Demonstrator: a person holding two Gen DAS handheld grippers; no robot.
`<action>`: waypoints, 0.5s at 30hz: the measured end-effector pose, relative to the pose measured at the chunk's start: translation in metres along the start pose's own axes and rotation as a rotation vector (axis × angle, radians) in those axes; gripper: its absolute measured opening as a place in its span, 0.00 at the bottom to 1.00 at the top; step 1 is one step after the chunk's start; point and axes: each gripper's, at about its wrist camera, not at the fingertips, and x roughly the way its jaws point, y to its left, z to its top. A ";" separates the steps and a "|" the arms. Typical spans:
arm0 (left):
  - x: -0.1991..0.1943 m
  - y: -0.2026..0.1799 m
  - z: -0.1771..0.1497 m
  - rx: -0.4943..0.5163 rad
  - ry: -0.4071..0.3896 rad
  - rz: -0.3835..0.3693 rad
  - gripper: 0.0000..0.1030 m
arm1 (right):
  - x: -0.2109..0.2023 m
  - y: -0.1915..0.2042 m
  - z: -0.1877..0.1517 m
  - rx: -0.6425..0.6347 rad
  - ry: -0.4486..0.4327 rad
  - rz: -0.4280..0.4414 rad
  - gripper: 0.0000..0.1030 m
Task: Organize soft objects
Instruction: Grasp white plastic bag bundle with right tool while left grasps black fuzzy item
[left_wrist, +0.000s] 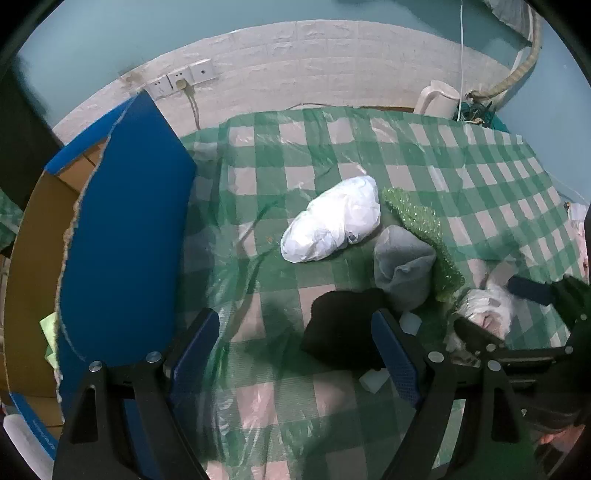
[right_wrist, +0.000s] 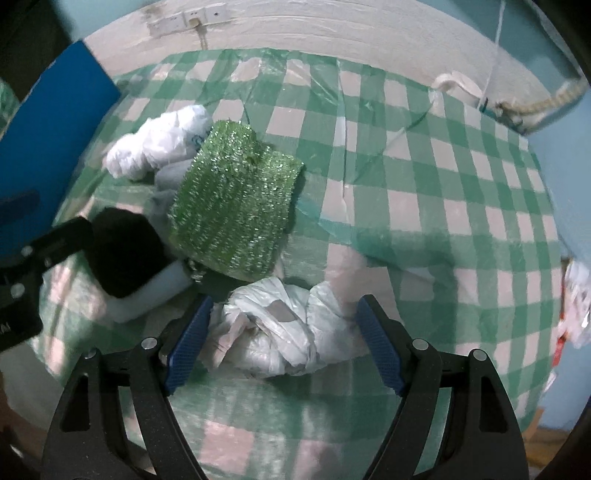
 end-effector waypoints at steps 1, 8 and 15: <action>0.001 -0.001 0.000 0.002 0.002 -0.001 0.83 | 0.001 0.000 0.000 -0.025 -0.001 -0.013 0.77; 0.008 -0.010 0.003 0.014 0.014 -0.023 0.84 | 0.008 -0.013 0.002 -0.005 0.011 -0.042 0.79; 0.018 -0.017 0.001 0.042 0.048 -0.040 0.84 | 0.015 -0.016 0.001 0.000 0.005 -0.030 0.79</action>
